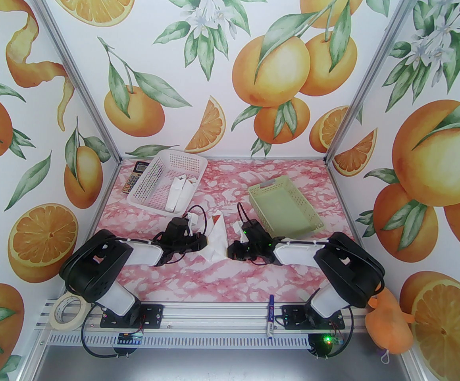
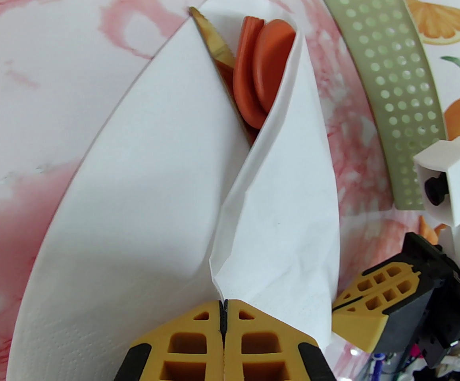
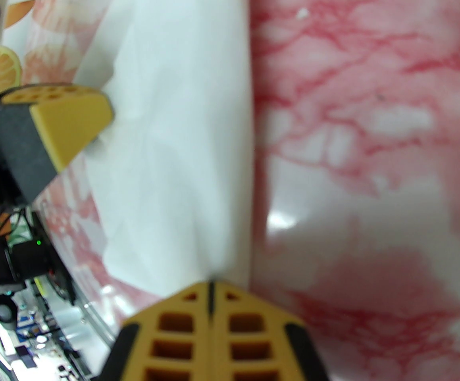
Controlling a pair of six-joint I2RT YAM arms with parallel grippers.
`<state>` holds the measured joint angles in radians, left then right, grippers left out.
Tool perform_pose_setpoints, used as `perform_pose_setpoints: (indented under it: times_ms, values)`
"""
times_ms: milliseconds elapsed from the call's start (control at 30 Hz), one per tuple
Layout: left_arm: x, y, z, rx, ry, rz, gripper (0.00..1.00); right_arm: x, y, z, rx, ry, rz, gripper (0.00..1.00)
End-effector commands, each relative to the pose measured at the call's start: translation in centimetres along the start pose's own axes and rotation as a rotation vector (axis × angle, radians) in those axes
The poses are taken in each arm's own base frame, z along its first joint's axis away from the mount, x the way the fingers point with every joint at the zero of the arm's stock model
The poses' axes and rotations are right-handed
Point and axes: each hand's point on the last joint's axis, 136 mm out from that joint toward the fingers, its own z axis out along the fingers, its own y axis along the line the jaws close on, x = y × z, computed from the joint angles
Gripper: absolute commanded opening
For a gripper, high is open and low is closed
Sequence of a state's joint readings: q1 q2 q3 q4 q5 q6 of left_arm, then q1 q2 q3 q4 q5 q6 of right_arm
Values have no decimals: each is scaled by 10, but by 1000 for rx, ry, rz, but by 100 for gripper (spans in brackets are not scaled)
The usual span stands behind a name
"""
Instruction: Place the utensils on the paper napkin and roll it up
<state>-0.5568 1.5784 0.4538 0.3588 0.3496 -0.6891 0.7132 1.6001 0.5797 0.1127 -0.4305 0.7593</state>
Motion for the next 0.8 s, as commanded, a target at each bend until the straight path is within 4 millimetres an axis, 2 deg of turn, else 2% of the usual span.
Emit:
perform_pose_setpoints:
  times_ms: [0, 233, 467, 633, 767]
  values:
    - [-12, -4, -11, -46, -10, 35, 11, 16, -23, 6, 87, 63, 21, 0]
    - [-29, -8, -39, -105, -55, 87, 24, 17, -20, 7, 93, 82, -2, 0]
    - [-29, 19, -70, -194, -85, 50, 36, 16, -19, 7, 100, 83, -12, 0]
    - [-27, 33, -75, -222, -70, 29, 40, 16, -19, 6, 102, 83, -13, 0]
    - [-25, 36, -68, -203, -42, 13, 41, 16, -19, 6, 101, 84, -15, 0]
